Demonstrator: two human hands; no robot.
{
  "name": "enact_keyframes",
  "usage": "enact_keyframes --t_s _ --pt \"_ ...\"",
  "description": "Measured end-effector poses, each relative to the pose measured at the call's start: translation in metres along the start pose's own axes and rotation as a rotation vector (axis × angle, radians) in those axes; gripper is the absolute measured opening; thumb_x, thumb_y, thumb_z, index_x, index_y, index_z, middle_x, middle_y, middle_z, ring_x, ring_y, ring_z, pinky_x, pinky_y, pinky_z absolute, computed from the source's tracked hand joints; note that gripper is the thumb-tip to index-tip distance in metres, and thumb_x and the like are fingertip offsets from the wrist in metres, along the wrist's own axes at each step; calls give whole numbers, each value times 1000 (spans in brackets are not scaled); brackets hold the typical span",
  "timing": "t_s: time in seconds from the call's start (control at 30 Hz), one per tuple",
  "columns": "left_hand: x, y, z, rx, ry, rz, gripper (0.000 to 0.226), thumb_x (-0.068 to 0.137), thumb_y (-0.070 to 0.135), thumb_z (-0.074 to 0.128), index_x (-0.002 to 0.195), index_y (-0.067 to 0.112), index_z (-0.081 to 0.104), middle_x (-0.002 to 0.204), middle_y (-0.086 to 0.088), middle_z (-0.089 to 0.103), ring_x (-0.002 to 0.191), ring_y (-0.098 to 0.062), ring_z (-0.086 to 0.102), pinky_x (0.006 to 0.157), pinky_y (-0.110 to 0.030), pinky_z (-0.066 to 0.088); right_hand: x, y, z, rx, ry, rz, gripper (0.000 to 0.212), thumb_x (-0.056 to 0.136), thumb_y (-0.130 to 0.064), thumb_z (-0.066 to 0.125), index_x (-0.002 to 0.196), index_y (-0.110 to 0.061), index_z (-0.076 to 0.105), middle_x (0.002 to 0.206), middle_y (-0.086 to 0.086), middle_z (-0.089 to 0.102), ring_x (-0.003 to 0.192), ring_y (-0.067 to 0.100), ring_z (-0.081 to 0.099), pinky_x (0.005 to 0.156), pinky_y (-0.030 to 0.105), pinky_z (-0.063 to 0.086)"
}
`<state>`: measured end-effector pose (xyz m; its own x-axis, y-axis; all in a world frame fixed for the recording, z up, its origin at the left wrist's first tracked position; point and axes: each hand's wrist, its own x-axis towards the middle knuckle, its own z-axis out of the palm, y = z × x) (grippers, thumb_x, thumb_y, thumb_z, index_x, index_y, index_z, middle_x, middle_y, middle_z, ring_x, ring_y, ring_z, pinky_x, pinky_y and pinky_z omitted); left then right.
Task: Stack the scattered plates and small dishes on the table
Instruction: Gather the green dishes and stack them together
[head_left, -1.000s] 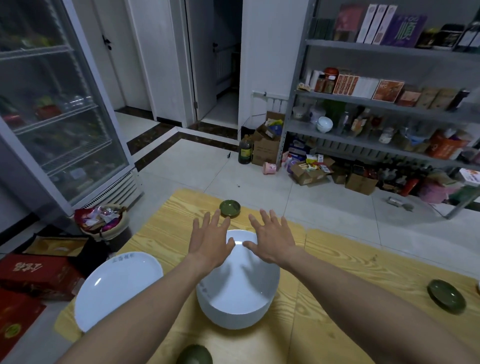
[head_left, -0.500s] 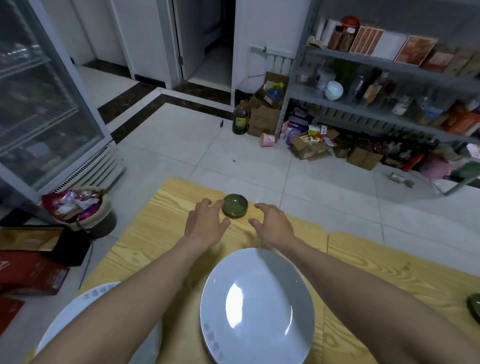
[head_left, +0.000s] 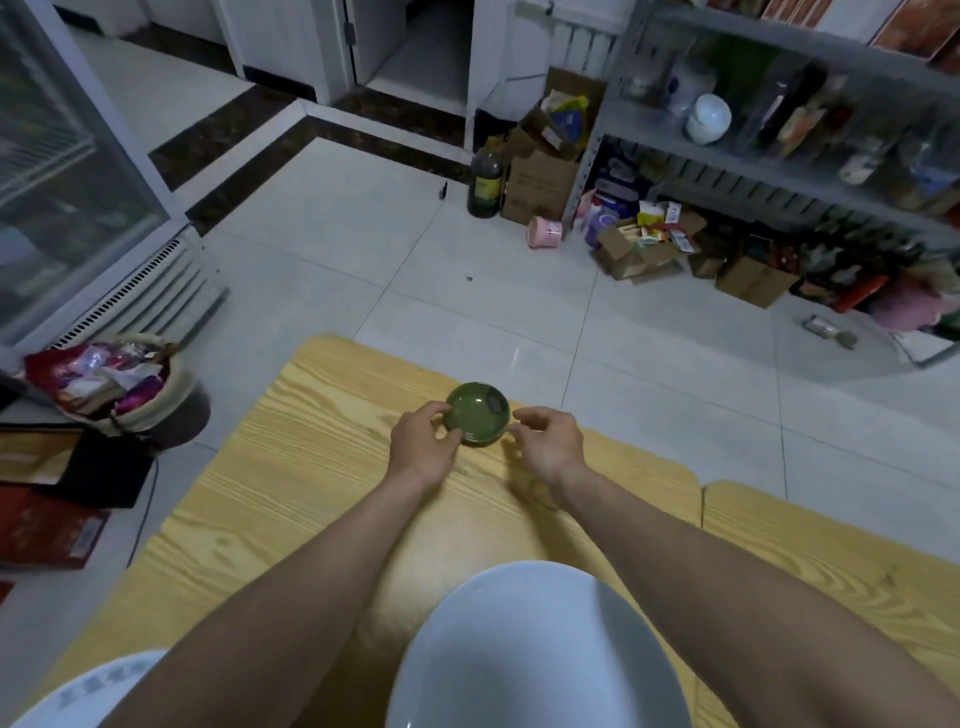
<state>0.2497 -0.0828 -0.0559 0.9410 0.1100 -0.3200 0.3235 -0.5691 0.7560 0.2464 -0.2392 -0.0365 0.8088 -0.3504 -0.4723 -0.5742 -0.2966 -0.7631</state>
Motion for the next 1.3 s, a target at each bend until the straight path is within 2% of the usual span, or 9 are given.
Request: enact_keyframes --t_s 0.23,0.43,0.57,0.77,0.87,0.97,1.07,1.2,1.3 --pt "17 -6 15 -147 50 -69 30 85 9 72 115 14 66 108 -8 70 104 -19 64 86 -23 46 22 6 22 38 -9 23 18 85 -5 73 101 -12 71 97 0 70 94 16 65 98 30 50" --pt "18 -7 14 -184 110 -41 19 88 9 67 104 20 65 100 -3 67 98 -19 63 82 -26 47 26 -2 29 204 50 215 31 80 12 69 100 -10 59 95 17 69 54 28 62 62 40 62" --pt "9 -9 2 65 102 105 27 94 17 60 121 16 62 118 -5 61 103 -15 56 85 -24 42 19 -7 21 143 77 202 27 81 9 67 101 -10 66 84 10 68 61 32 72 68 40 62" --pt "-14 10 -19 677 -43 270 49 99 35 45 145 20 43 157 -7 33 140 -26 32 111 -37 30 -9 -16 -21 141 96 172 24 80 8 65 88 -14 64 80 9 69 64 35 72 66 34 60" --pt "-34 36 -24 742 -41 321 50 99 37 43 146 21 40 160 -7 25 143 -25 27 112 -37 26 -30 -18 -49 188 123 152 24 79 7 64 96 -9 68 81 11 70 65 36 73 70 37 61" --pt "-61 67 -25 780 -18 378 51 99 38 43 148 22 37 161 -5 22 144 -24 25 113 -38 25 -59 -18 -86 234 154 119 21 80 7 62 91 -11 66 92 10 70 49 27 66 51 26 54" --pt "-98 96 -20 812 14 457 51 98 37 43 147 23 37 161 -4 24 144 -22 25 112 -38 25 -95 -8 -131 307 197 99 23 81 10 59 89 -11 66 93 10 70 50 26 66 42 19 47" --pt "-160 130 0 849 29 565 50 97 33 45 145 21 39 159 -6 27 142 -23 28 112 -38 25 -144 25 -192 395 243 86 26 80 10 59 98 -7 67 90 9 70 55 28 67 44 19 48" --pt "-222 153 31 831 43 646 49 96 31 47 143 18 44 156 -7 33 140 -25 32 110 -38 27 -187 65 -244 436 277 88 24 79 9 62 86 -13 64 96 13 71 57 29 70 44 20 50"
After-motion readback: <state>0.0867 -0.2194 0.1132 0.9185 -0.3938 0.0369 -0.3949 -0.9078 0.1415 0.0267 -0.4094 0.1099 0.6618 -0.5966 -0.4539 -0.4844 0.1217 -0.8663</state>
